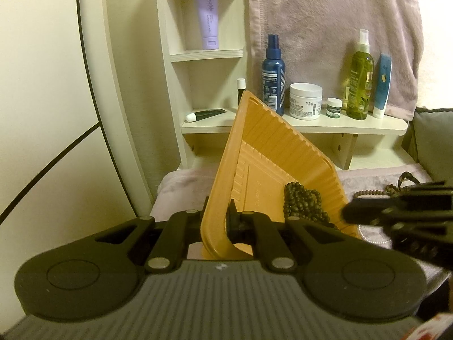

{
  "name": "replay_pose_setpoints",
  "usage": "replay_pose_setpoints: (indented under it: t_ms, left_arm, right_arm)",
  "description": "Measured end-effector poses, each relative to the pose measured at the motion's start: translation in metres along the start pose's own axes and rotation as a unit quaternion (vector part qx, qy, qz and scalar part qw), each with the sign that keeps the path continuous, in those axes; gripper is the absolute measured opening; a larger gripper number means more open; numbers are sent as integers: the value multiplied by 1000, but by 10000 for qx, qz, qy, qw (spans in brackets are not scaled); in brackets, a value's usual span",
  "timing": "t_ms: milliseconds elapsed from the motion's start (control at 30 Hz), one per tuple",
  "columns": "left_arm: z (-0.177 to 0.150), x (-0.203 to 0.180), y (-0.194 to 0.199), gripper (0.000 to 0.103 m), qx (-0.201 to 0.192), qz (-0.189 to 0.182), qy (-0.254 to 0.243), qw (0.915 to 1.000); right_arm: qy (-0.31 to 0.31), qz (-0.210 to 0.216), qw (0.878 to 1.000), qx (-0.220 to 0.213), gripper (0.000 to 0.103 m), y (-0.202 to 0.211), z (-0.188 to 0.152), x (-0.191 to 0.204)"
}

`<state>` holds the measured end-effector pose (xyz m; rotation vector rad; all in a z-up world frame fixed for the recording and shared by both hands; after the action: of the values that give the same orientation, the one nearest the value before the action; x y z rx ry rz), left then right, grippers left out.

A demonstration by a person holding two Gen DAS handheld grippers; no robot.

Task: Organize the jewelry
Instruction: 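Drop the dark bead strand into the tray by opening the right tool, then move the open right tool back over the pile toward the pearl string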

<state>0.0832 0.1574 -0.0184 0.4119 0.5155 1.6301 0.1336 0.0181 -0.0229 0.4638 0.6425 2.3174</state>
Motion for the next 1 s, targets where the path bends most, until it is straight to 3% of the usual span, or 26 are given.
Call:
replay_pose_setpoints:
  t_ms: [200, 233, 267, 333, 433, 567, 767, 1000]
  left_arm:
    - [0, 0, 0, 7, -2, 4, 6, 10000]
    - [0, 0, 0, 7, -4, 0, 10, 10000]
    - [0, 1, -1, 7, -4, -1, 18, 10000]
    - [0, 1, -1, 7, -2, 3, 27, 10000]
    - [1, 1, -2, 7, 3, 3, 35, 10000]
    - [0, 1, -1, 6, -2, 12, 30, 10000]
    - [0, 1, -1, 6, -4, 7, 30, 10000]
    - [1, 1, -2, 6, 1, 29, 8, 10000]
  right_arm:
    - [-91, 429, 9988, 204, 10, -16, -6, 11]
    - [-106, 468, 9986, 210, 17, -16, -7, 11]
    - [-154, 484, 9986, 173, 39, -16, -7, 9]
    - [-326, 428, 9985, 29, 62, -10, -6, 1]
    - [-525, 150, 9984, -129, 62, 2, -3, -19]
    - [-684, -700, 9949, -257, 62, 19, -11, -62]
    - [-1105, -1721, 9787, 168, 62, 36, -58, -128]
    - [-1490, -2196, 9634, 380, 62, 51, -88, -162]
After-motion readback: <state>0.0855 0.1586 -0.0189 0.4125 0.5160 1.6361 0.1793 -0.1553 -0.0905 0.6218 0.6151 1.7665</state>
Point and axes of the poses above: each gripper's, at about its wrist camera, not at the fingertips, and y roughly against the way its jaws point, x to its left, z to its top, the point moved 8 cm from there along -y, roughly the way its jaws point, and after that the axes turned 12 degrees about -z, right-handed, at the moved point
